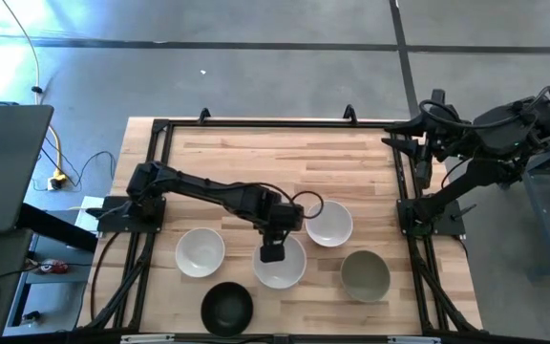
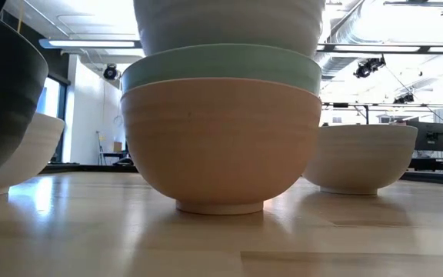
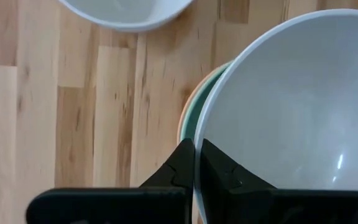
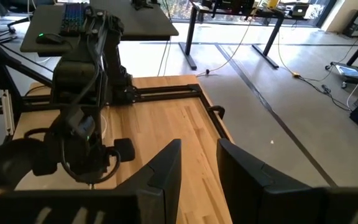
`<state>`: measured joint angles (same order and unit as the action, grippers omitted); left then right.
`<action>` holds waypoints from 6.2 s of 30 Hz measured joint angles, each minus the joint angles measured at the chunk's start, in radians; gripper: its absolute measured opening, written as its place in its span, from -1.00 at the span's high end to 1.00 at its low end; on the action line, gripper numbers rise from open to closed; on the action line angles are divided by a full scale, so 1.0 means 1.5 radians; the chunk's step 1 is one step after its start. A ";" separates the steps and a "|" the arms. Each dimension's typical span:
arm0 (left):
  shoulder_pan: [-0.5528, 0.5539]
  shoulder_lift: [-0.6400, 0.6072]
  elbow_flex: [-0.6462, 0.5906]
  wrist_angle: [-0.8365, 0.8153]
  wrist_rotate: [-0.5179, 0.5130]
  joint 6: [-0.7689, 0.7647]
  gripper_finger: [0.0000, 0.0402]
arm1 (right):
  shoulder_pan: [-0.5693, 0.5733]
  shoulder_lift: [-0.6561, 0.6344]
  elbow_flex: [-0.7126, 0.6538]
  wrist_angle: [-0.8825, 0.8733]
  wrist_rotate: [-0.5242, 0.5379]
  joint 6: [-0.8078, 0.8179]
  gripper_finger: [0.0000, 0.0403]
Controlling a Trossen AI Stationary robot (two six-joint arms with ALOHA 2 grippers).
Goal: Nest bowls inside each other
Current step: Stack the middle white bowl on top of the green bowl, then stack the right white bowl on top of the white bowl
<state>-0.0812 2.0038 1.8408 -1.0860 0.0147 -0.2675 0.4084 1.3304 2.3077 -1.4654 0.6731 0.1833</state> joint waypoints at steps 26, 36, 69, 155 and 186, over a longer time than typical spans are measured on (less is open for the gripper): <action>-0.006 0.022 -0.020 0.029 -0.018 0.017 1.00 | 0.000 0.000 0.000 -0.003 -0.024 0.000 0.54; -0.006 0.032 -0.019 0.028 -0.018 0.023 1.00 | 0.000 0.001 0.000 -0.003 -0.024 -0.002 0.54; 0.022 -0.001 0.012 -0.005 -0.078 0.076 0.30 | 0.000 -0.001 -0.062 -0.068 -0.024 0.152 0.54; 0.147 -0.669 -0.412 0.294 -0.122 0.146 0.30 | -0.255 -0.114 -1.042 0.454 -0.471 0.643 0.35; 0.147 -0.669 -0.412 0.292 -0.115 0.133 0.30 | -0.364 -0.043 -1.011 0.453 -0.536 0.379 0.47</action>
<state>0.1388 1.0004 1.2224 -0.6483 -0.1581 -0.0676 -0.1379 1.2655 0.7918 -0.7854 -0.1309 0.7525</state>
